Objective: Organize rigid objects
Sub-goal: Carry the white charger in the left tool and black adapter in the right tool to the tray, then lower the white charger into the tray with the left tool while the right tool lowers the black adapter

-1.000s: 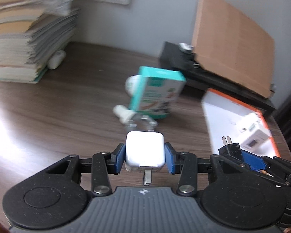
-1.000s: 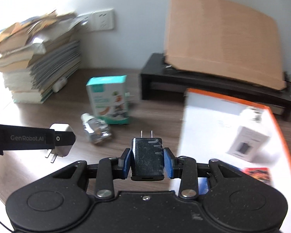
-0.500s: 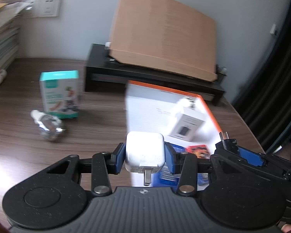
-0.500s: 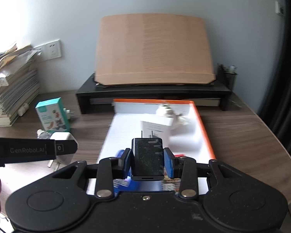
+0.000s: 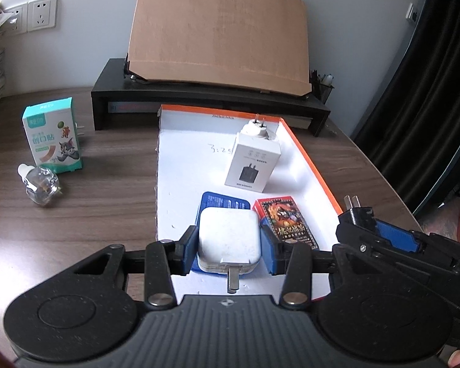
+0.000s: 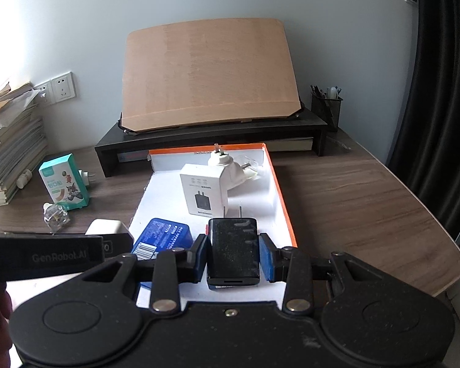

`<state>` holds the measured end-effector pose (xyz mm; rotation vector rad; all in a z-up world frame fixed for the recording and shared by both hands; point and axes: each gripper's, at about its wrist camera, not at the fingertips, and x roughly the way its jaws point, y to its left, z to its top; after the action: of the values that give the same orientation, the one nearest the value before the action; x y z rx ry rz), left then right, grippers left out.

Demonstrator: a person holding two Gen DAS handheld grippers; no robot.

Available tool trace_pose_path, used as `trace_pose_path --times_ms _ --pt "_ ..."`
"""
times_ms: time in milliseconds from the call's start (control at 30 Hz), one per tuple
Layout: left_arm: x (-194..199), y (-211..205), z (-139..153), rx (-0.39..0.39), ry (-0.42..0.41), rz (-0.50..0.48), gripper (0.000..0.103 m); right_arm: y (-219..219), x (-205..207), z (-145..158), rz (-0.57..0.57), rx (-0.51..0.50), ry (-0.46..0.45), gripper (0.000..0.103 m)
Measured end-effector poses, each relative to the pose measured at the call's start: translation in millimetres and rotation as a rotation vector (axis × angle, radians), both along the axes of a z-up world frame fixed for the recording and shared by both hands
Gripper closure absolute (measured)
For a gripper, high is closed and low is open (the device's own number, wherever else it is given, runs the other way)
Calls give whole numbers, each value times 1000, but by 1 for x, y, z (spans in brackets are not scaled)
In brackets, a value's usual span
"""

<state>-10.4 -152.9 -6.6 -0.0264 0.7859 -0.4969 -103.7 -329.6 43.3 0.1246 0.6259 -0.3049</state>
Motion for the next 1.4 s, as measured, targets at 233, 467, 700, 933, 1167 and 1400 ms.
trace_pose_path --times_ms 233,467,700,933,1167,1400 --pt "-2 1 -2 1 12 21 60 -4 -1 -2 9 9 4 60" --pt "1 4 -5 -5 27 44 60 -7 0 -3 14 12 10 60" --pt "1 2 -7 -11 38 38 60 -9 -2 -3 2 12 12 59" --pt "0 0 -7 -11 36 35 60 -12 -2 -4 -4 15 13 60" --pt "-3 -9 -8 -6 32 17 60 -14 -4 -6 -3 16 21 60" --pt "-4 -16 -12 3 41 -3 60 -15 -3 -8 -3 19 28 59"
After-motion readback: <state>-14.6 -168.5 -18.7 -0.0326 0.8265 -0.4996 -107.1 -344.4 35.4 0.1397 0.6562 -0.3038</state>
